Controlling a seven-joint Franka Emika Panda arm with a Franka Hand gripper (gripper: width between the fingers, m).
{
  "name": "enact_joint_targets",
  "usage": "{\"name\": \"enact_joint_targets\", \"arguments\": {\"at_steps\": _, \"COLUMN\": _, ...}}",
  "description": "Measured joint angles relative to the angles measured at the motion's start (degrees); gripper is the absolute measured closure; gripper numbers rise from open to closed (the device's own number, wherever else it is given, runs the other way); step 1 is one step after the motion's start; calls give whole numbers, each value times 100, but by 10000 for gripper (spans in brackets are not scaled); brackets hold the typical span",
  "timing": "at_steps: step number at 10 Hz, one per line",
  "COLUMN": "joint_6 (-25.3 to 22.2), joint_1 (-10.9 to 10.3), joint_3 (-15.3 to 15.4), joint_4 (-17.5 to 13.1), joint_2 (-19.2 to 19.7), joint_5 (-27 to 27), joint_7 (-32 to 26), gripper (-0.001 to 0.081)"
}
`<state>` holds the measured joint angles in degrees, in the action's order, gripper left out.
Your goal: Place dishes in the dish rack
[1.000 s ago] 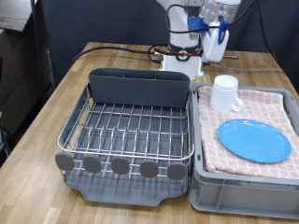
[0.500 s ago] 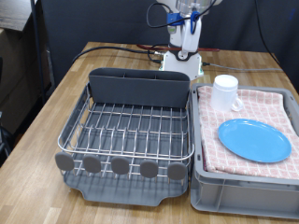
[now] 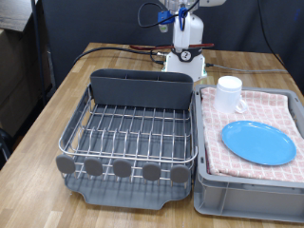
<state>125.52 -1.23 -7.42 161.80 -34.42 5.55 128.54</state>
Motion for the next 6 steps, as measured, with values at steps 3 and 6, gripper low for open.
{"name": "enact_joint_targets", "arguments": {"at_steps": 3, "joint_6": -116, "joint_1": -179, "joint_3": -558, "joint_4": -124, "joint_2": 6, "joint_5": -649, "joint_7": -724, "gripper": 721}}
{"name": "enact_joint_targets", "arguments": {"at_steps": 6, "joint_6": -94, "joint_1": -456, "joint_3": -1261, "joint_4": -127, "joint_2": 15, "joint_5": -1526, "joint_7": -1552, "gripper": 721}}
